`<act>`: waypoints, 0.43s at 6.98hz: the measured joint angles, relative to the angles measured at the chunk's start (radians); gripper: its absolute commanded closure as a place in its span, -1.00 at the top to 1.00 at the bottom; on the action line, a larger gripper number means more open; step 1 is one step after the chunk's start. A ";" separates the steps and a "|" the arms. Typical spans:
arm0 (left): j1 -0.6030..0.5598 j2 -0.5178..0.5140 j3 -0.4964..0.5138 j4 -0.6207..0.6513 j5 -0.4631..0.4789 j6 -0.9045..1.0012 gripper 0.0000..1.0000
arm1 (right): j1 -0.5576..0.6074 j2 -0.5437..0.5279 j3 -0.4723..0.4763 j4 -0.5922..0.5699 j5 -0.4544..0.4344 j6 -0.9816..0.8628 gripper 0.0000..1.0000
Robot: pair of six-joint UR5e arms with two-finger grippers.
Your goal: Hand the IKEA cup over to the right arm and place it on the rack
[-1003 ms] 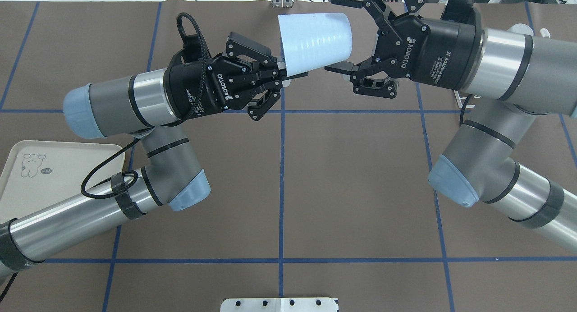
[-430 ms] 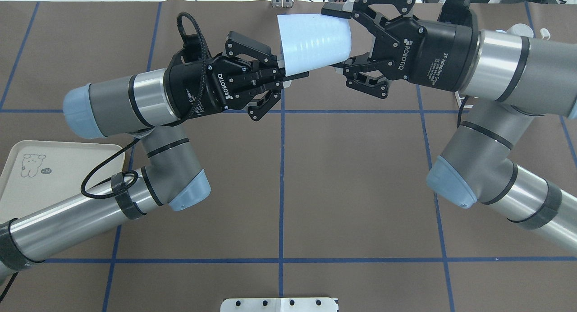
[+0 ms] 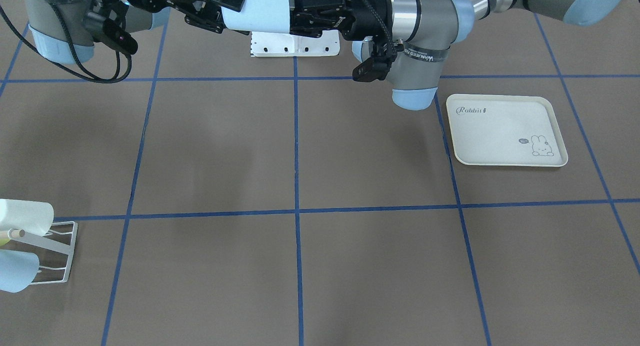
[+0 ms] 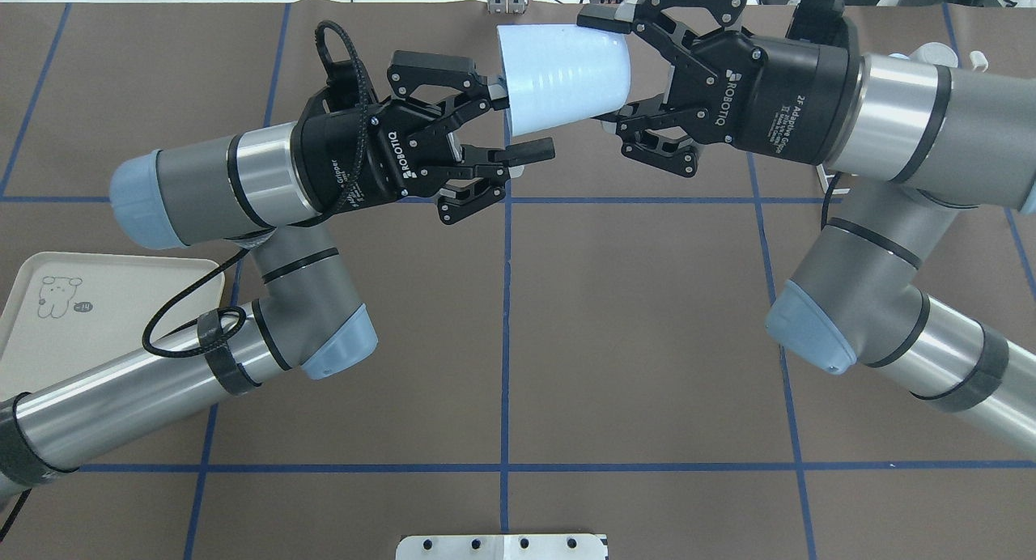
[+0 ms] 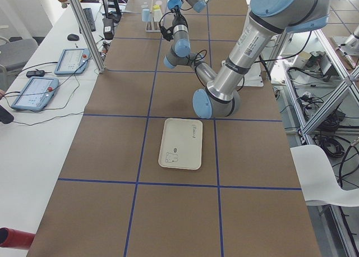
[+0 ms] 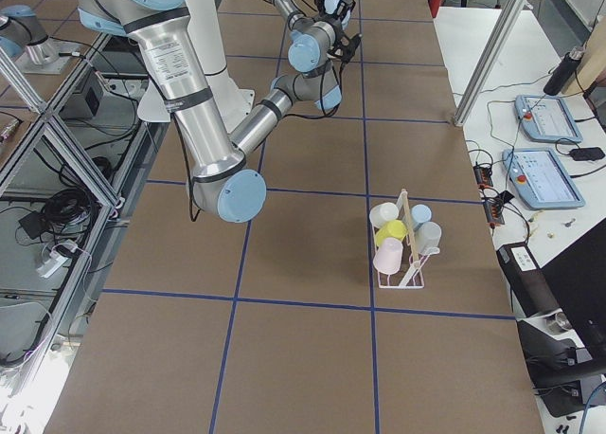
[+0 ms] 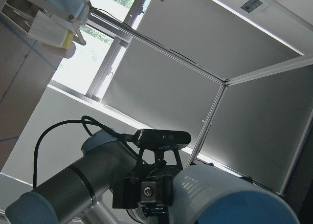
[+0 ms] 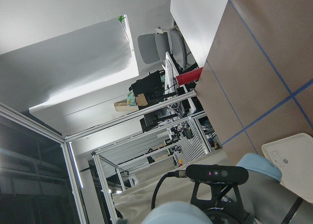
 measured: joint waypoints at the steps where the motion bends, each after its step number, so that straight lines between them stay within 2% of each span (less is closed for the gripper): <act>1: -0.004 0.003 -0.003 0.000 0.001 0.004 0.08 | 0.006 -0.003 0.000 0.001 0.000 0.001 -1.00; 3: -0.020 0.012 0.004 0.011 0.005 0.028 0.08 | 0.061 -0.032 -0.022 -0.004 0.001 -0.014 -1.00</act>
